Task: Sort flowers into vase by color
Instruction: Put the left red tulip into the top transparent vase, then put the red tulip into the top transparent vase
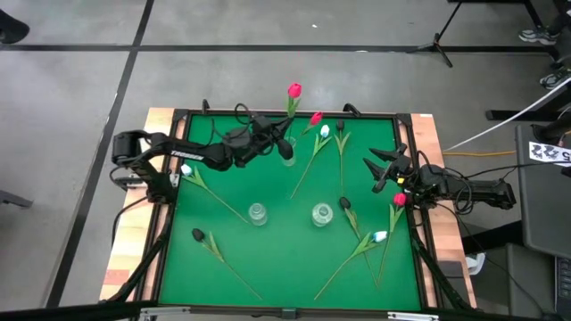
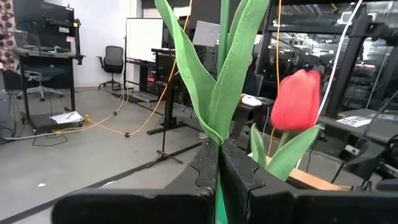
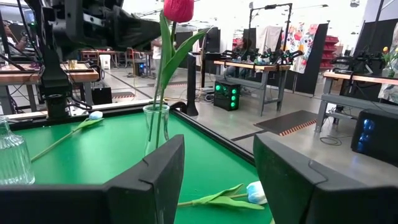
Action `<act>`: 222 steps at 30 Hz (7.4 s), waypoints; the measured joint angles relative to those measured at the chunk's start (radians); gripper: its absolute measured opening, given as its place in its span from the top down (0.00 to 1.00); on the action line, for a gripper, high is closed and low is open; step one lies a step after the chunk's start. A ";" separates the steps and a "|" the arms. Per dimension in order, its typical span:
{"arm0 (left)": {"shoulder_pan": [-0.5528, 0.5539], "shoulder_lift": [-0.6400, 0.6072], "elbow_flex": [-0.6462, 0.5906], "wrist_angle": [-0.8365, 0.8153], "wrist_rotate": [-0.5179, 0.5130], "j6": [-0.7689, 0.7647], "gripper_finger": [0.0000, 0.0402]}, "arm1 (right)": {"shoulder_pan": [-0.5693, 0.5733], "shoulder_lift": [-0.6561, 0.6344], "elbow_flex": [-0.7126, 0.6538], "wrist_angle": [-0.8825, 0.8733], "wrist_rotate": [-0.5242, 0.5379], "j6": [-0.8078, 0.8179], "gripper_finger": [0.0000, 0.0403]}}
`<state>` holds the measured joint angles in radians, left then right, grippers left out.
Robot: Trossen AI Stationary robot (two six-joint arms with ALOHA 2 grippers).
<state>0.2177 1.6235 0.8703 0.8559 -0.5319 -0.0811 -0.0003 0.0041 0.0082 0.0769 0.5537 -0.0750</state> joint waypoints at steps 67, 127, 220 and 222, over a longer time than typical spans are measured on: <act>0.051 -0.204 0.000 -0.521 0.229 -0.105 0.47 | 0.000 0.036 0.231 -0.471 -0.131 0.265 0.52; 0.053 -0.399 0.000 -0.718 0.238 -0.162 0.47 | 0.569 1.231 0.607 -1.089 -0.749 1.833 0.52; 0.003 -0.366 0.001 -0.335 0.817 -0.423 0.47 | 0.128 1.268 1.126 -0.143 -0.078 0.277 0.95; -0.002 -0.357 0.001 -0.337 0.817 -0.426 0.47 | 0.128 1.279 1.125 -0.123 -0.079 0.277 0.95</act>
<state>0.2160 1.2670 0.8715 0.5185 0.2847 -0.5072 0.1280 1.2828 1.1336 -0.0460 0.4748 0.2020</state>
